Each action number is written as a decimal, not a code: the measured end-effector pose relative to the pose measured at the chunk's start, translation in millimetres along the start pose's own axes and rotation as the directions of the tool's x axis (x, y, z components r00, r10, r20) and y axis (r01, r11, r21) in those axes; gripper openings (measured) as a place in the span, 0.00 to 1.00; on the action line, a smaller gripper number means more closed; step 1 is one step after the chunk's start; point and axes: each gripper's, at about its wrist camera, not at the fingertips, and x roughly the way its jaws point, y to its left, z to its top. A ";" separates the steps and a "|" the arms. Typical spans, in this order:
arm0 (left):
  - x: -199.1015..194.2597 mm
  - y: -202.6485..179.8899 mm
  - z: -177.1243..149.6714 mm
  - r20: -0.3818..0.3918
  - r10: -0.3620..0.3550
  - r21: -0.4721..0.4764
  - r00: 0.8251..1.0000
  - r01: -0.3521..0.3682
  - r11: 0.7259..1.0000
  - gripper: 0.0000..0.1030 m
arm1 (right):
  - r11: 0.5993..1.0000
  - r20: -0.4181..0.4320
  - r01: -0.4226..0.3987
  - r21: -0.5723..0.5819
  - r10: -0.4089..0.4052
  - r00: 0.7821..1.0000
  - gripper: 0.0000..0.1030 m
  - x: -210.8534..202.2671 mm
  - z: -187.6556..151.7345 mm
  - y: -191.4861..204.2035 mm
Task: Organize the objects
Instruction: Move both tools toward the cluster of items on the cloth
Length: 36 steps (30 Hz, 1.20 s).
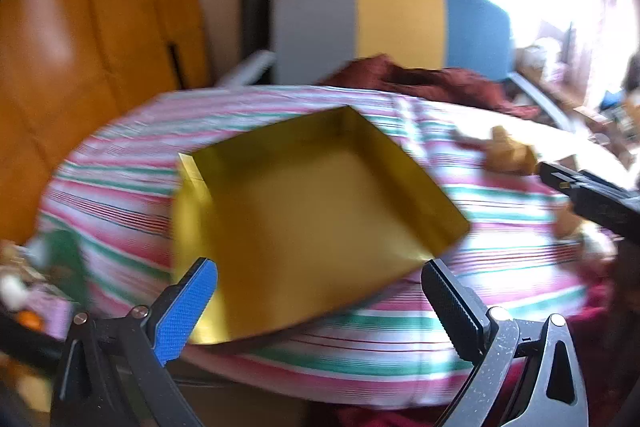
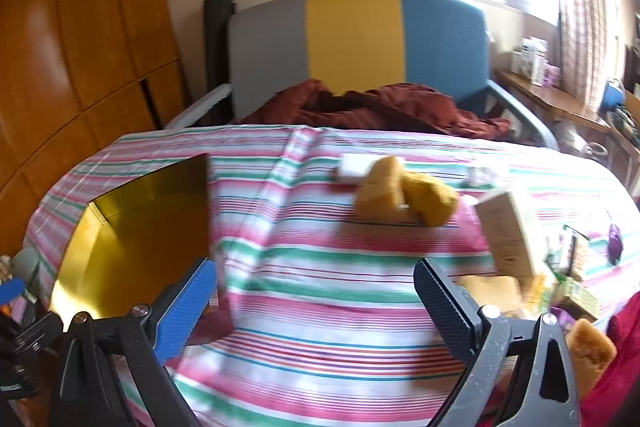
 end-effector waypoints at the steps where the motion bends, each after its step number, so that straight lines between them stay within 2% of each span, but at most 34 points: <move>1: 3.1 -1.1 1.1 -0.018 -0.041 -0.015 0.999 0.041 0.999 1.00 | 1.000 0.000 0.013 0.009 -0.013 1.000 0.98 -0.8 0.1 -7.2; 8: 19.3 -37.6 6.9 -0.067 -0.132 0.078 0.989 0.137 0.987 1.00 | 0.987 -0.011 0.114 0.117 -0.113 0.994 0.98 -14.8 1.0 -78.4; 13: 27.7 -62.5 14.1 -0.099 -0.219 0.127 0.971 0.230 0.965 1.00 | 0.955 -0.031 0.218 0.203 -0.216 0.976 0.98 -33.0 -1.1 -137.7; 16: 36.0 -79.1 20.7 -0.135 -0.281 0.129 0.950 0.298 0.946 1.00 | 0.930 -0.045 0.246 0.271 -0.243 0.969 0.98 -44.9 -3.8 -170.1; 19: 46.8 -96.3 27.6 -0.177 -0.361 0.104 0.915 0.383 0.918 1.00 | 0.901 -0.056 0.260 0.347 -0.257 0.965 0.98 -55.6 -7.6 -197.5; 22: 56.1 -121.7 33.8 -0.226 -0.403 0.125 0.887 0.436 0.891 1.00 | 0.884 -0.057 0.274 0.379 -0.273 0.960 0.98 -62.4 -11.3 -212.2; 24: 59.8 -140.8 36.1 -0.233 -0.407 0.162 0.883 0.448 0.879 1.00 | 0.879 -0.061 0.268 0.394 -0.266 0.962 0.98 -64.1 -13.6 -219.3; 31: 74.6 -216.1 44.0 -0.280 -0.462 0.273 0.842 0.531 0.802 1.00 | 0.880 -0.080 0.217 0.423 -0.202 0.976 0.98 -57.5 -15.8 -229.7; 34: 82.5 -244.5 43.0 -0.281 -0.485 0.300 0.828 0.556 0.775 1.00 | 0.878 -0.094 0.195 0.437 -0.172 0.981 0.98 -55.2 -15.4 -234.8; 36: 87.1 -261.6 42.3 -0.290 -0.505 0.310 0.813 0.579 0.754 1.00 | 0.882 -0.092 0.185 0.433 -0.161 0.983 0.98 -54.6 -11.5 -239.2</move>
